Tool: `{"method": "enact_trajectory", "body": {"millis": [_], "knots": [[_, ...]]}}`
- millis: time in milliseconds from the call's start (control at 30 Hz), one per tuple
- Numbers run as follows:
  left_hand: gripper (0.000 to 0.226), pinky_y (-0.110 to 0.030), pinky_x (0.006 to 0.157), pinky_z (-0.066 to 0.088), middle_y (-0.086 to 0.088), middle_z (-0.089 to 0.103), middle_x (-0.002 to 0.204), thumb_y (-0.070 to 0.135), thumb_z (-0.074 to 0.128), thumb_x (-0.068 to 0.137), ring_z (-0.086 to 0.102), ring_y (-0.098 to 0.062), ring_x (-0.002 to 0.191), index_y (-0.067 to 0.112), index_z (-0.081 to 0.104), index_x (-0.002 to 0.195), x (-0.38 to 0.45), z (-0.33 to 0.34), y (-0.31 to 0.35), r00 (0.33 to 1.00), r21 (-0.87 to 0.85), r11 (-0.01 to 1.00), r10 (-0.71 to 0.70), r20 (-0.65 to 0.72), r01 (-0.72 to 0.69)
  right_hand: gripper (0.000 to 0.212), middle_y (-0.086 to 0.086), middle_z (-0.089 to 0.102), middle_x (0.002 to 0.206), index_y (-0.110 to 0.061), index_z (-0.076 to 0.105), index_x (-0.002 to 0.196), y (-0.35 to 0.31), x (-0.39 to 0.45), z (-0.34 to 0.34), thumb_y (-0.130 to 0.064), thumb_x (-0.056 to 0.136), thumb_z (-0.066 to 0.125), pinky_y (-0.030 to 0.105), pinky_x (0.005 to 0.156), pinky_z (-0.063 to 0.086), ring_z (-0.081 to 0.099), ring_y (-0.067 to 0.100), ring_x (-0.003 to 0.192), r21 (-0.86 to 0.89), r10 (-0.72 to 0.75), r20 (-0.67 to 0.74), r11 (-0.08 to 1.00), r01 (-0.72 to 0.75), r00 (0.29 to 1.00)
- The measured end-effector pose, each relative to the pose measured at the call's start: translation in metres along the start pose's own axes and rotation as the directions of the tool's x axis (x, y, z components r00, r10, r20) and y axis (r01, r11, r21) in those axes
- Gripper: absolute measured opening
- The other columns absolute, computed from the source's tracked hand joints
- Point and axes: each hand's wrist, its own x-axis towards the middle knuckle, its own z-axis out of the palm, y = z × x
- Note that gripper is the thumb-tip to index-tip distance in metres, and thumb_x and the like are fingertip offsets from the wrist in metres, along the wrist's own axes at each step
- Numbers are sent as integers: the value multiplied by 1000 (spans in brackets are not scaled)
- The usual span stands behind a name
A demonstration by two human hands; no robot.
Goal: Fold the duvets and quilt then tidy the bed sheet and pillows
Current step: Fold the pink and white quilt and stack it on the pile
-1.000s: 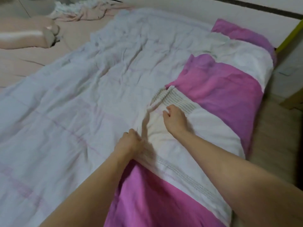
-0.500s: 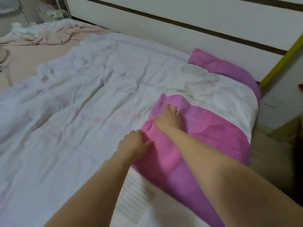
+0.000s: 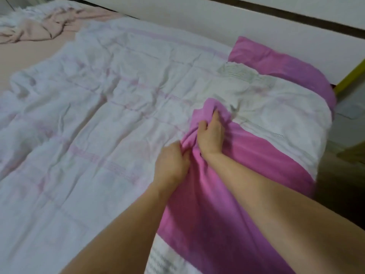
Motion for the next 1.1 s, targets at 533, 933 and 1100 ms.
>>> {"method": "enact_trajectory", "body": {"millis": [533,933,1100], "knots": [[57,-40,85,43,-16,55,125,50,51,93,56,-36,113,4,40,126,48,31,-1,978,385,916,-170,119,112,82,17,38,142,2,28,140,26,47,22,-52,85,58,39,98,39,40,32,130,-369,98,230,930,-6,968],[61,-50,116,13,-20,22,156,24,40,93,18,-36,144,11,26,151,13,60,-8,972,575,791,232,33,-209,32,18,63,109,-2,59,120,89,11,-7,-7,89,56,36,93,43,59,32,103,-81,-75,345,991,109,936],[64,-54,116,9,-10,27,156,43,39,91,17,-34,146,15,34,148,-100,90,9,902,503,754,292,319,-422,35,20,57,118,1,58,118,143,-67,-81,-1,83,56,34,98,34,50,34,113,-42,109,-142,992,-116,984]]}}
